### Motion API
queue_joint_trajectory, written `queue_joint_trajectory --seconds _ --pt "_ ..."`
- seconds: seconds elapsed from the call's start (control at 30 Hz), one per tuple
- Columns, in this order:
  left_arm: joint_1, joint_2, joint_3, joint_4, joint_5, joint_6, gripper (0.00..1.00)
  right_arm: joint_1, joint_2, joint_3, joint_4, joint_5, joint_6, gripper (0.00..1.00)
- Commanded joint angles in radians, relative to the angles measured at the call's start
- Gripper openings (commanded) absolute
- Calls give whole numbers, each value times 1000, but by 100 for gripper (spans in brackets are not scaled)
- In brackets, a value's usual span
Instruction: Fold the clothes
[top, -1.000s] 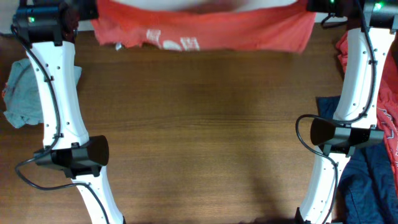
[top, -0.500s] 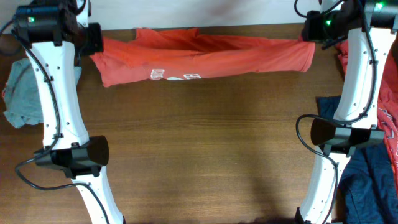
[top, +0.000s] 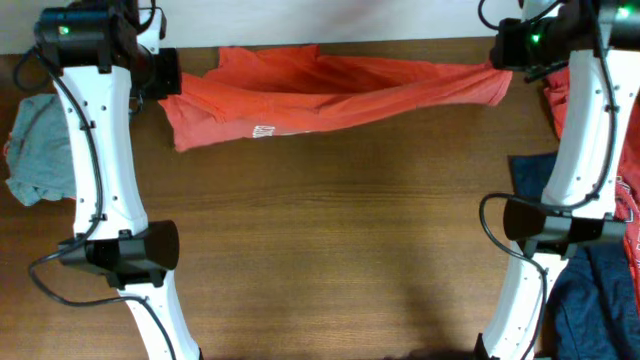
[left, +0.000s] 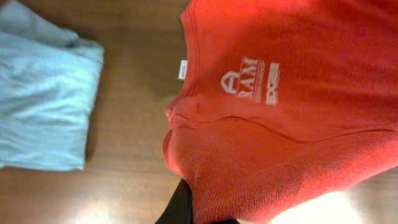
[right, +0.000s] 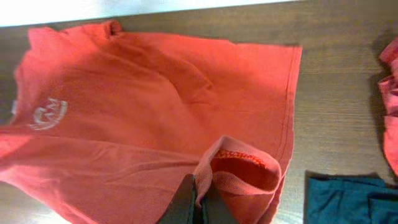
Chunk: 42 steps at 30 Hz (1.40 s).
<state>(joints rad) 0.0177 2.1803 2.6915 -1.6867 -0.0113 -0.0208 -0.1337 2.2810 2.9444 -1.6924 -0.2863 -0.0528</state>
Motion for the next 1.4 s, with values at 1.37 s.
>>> queue_joint_trajectory --seconds 1.37 --pt "-75 -234 -729 41 -41 -17 1 14 -904 -1635 193 193 232 4"
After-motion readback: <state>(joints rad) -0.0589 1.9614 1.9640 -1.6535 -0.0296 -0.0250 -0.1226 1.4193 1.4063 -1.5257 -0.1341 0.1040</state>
